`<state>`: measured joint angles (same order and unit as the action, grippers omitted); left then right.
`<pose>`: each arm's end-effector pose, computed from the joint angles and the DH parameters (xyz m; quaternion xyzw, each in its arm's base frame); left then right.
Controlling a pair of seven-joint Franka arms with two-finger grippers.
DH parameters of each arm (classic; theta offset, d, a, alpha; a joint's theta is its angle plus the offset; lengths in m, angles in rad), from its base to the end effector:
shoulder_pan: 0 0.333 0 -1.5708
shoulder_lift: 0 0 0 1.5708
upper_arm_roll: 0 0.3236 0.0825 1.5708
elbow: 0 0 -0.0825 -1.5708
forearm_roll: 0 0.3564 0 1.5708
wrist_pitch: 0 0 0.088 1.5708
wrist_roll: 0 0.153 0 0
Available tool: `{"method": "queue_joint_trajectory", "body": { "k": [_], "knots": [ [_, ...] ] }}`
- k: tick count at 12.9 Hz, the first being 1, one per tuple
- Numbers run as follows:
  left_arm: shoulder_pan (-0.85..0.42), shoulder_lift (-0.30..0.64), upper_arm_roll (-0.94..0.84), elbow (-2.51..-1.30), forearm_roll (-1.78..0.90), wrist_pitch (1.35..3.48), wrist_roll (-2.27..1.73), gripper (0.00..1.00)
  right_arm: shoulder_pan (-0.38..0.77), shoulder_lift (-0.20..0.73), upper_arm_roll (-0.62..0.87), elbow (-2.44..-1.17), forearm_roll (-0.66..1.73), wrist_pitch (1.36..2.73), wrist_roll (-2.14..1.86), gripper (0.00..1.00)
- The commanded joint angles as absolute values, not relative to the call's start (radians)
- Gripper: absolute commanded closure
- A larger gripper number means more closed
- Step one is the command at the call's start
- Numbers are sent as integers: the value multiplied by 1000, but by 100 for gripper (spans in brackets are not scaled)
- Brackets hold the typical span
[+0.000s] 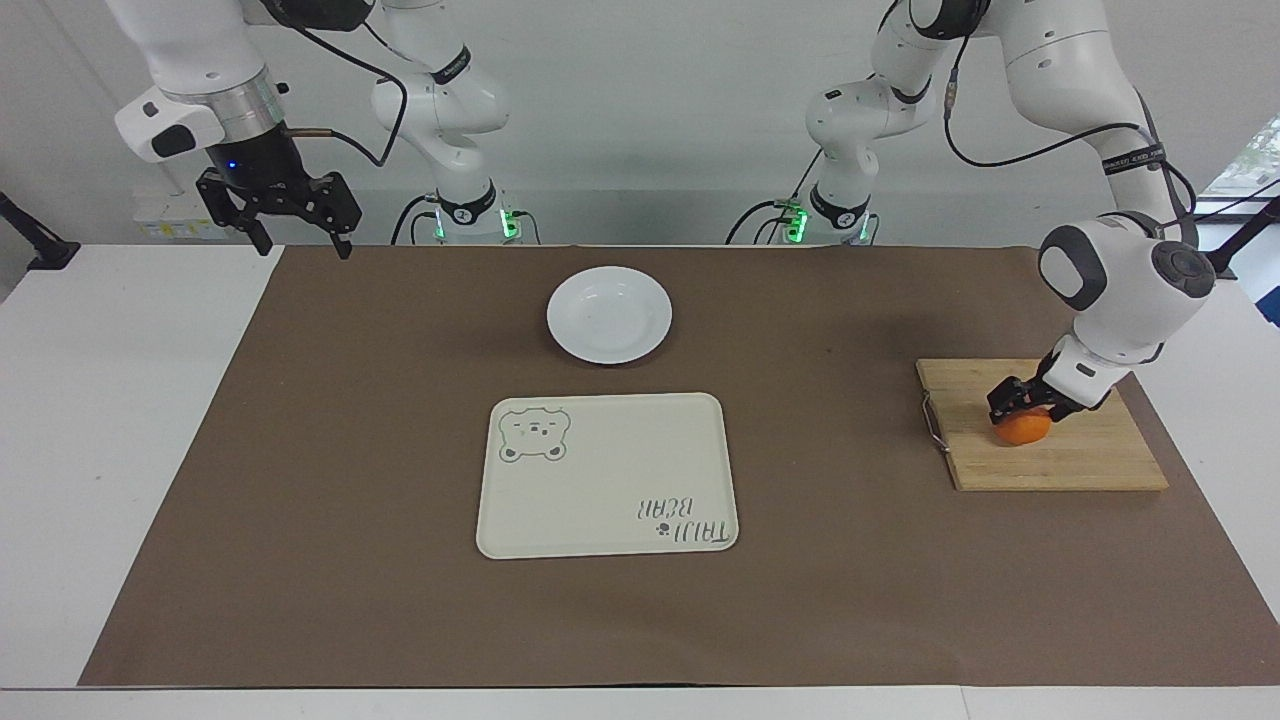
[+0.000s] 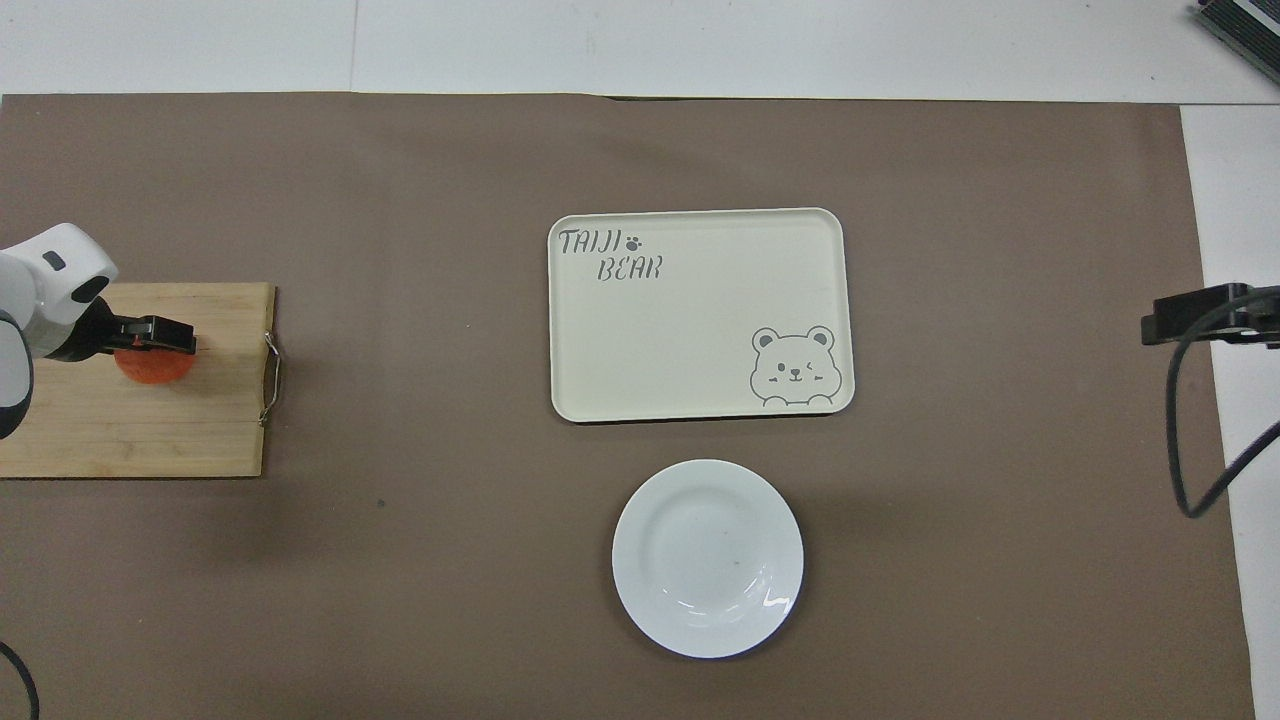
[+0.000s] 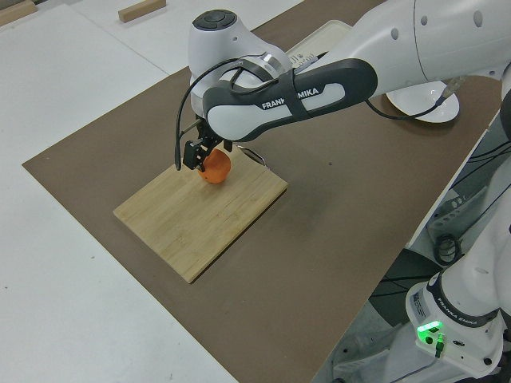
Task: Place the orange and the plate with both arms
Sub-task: 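Lower the left gripper onto the orange on the cutting board, then close the left gripper on the orange and lift it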
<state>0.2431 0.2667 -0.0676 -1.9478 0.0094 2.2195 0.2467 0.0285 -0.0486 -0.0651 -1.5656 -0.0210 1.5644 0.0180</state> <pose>0.5789 0.1046 0.3233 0.9993 -0.0372 0.0038 0.0044 0.5128 -0.0228 0.6131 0.9993 -0.0276 0.0236 0.0091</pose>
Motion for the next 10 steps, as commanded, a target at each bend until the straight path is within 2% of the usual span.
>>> {"method": "queue_joint_trajectory", "body": {
  "k": [1,2,3,4,5,6,10],
  "knots": [
    [264,291,-75,-1974,-2,2281,302,0,18,-48,-58,-1555,-15,1557,37,0],
    [264,291,-75,-1973,-2,2280,304,0,18,-48,-58,-1555,-14,1557,37,0],
    [264,291,-75,-1973,-2,2275,313,8,17,-48,-58,-1555,-15,1557,37,0],
    [264,290,-75,-1973,-2,2267,327,64,17,-48,-58,-1555,-15,1557,37,0],
    [264,290,-75,-1973,-2,2263,327,97,17,-48,-58,-1555,-15,1557,37,0],
    [265,290,-75,-1971,-2,2260,325,100,17,-48,-58,-1555,-15,1557,37,0],
    [264,288,-75,-1948,-2,2234,325,100,17,-48,-58,-1555,-15,1557,37,0]
  ]
}}
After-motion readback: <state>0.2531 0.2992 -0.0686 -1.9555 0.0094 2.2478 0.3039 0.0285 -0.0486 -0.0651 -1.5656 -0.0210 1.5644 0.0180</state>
